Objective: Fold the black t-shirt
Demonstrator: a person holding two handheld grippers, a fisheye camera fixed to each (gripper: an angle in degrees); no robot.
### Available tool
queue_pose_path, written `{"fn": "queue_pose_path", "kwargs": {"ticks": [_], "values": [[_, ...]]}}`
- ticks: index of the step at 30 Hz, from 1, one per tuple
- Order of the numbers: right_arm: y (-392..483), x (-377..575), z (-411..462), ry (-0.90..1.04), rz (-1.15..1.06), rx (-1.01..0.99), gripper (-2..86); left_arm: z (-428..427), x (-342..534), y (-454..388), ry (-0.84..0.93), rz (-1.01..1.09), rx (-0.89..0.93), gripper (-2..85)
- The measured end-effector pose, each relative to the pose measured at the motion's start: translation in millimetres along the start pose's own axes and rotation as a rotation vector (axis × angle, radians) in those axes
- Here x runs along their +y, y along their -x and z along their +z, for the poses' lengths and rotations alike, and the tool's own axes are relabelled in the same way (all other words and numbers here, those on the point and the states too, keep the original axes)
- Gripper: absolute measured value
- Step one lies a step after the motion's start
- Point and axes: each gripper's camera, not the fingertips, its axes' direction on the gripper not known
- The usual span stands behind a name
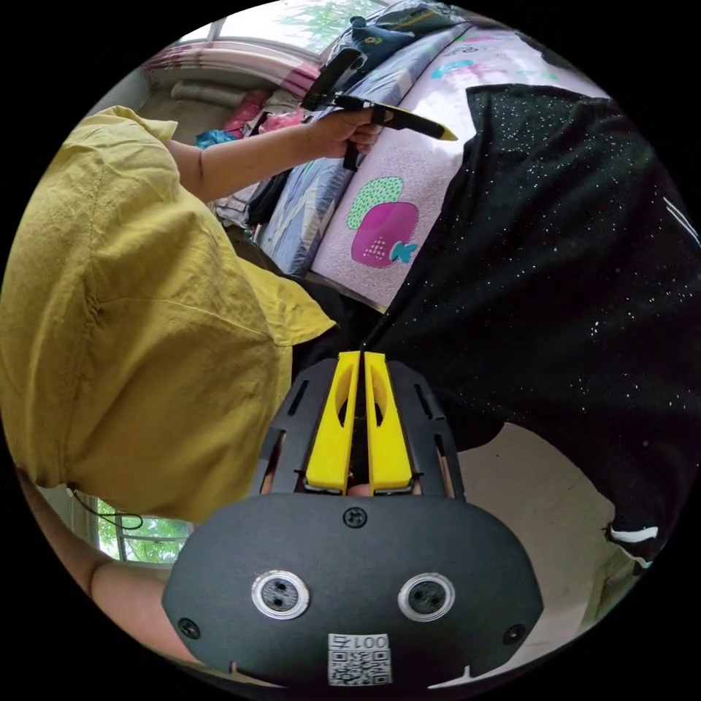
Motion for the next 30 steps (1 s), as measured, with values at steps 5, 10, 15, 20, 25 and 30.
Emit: {"fn": "queue_pose_path", "kwargs": {"ticks": [5,10,15,20,25,30], "values": [[3.3,10.2,-11.7,0.015,-0.013,-0.099,0.4,-6.4,-2.4,-1.9,-0.065,-0.064,-0.065,-1.2],[7.1,16.6,-65.0,-0.205,-0.056,-0.223,0.3,-20.8,-13.1,1.6,-0.167,-0.118,-0.185,-1.2],[22.3,11.7,-95.3,-0.226,-0.138,-0.315,0.3,-31.3,-35.7,3.4,-0.262,-0.139,-0.201,-1.1],[46.0,-2.3,-74.7,0.000,-0.169,-0.450,0.4,-13.0,-63.9,-11.4,-0.226,-0.088,-0.261,-1.1],[43.4,-8.5,-123.5,-0.249,-0.150,-0.260,0.4,12.9,-72.7,-31.9,-0.163,-0.039,-0.301,-1.1],[27.2,-34.9,-200.6,-0.516,0.088,0.471,0.6,28.2,-70.1,-45.2,-0.151,-0.043,-0.299,-1.2]]}}
